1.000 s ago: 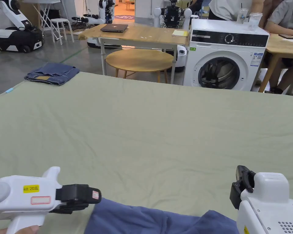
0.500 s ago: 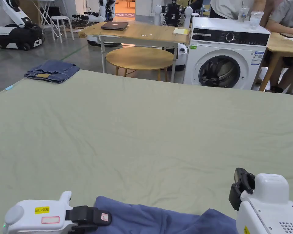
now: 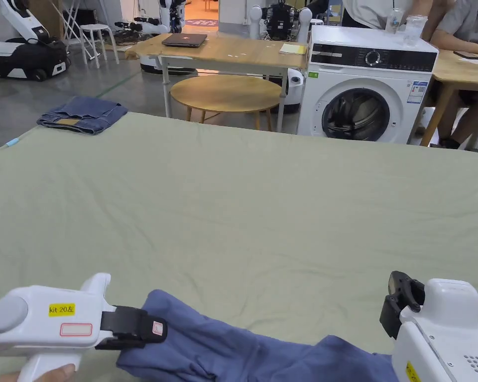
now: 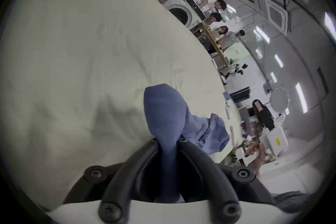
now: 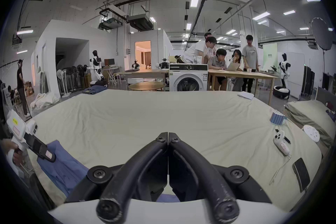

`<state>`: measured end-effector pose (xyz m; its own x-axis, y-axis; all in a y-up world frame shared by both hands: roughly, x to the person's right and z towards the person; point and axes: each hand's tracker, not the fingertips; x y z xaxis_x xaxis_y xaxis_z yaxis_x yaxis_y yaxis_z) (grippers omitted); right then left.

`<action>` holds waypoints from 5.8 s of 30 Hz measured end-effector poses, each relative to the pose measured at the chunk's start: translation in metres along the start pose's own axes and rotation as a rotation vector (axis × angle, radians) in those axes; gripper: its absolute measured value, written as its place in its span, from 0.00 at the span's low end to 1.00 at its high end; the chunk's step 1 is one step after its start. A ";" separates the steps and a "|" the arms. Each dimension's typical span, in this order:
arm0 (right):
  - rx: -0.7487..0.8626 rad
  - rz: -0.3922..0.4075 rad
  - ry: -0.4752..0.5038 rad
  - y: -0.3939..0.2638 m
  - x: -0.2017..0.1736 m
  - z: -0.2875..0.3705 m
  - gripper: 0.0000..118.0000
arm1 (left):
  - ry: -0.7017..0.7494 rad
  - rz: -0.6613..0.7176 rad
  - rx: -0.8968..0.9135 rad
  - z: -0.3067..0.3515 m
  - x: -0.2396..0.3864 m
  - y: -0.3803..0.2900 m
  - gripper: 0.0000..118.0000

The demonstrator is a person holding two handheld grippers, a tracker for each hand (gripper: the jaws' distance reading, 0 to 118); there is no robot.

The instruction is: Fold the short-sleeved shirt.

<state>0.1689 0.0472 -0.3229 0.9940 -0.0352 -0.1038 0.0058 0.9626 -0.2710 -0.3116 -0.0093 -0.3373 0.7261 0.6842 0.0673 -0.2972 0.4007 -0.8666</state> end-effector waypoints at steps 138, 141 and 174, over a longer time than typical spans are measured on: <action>-0.549 0.008 0.207 -0.102 -0.068 -0.036 0.00 | -0.194 0.045 -0.127 -0.056 -0.015 -0.014 0.41; -0.550 0.005 0.204 -0.103 -0.067 -0.037 0.00 | -0.236 0.063 -0.162 -0.074 -0.023 -0.014 0.43; -0.156 0.148 0.163 -0.023 -0.086 -0.033 0.00 | -0.136 0.083 -0.038 0.030 -0.031 0.034 0.15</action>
<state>0.0793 0.0197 -0.3395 0.9520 0.0485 -0.3023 -0.1681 0.9080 -0.3838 -0.3632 0.0012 -0.3535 0.6089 0.7911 0.0590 -0.3270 0.3181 -0.8899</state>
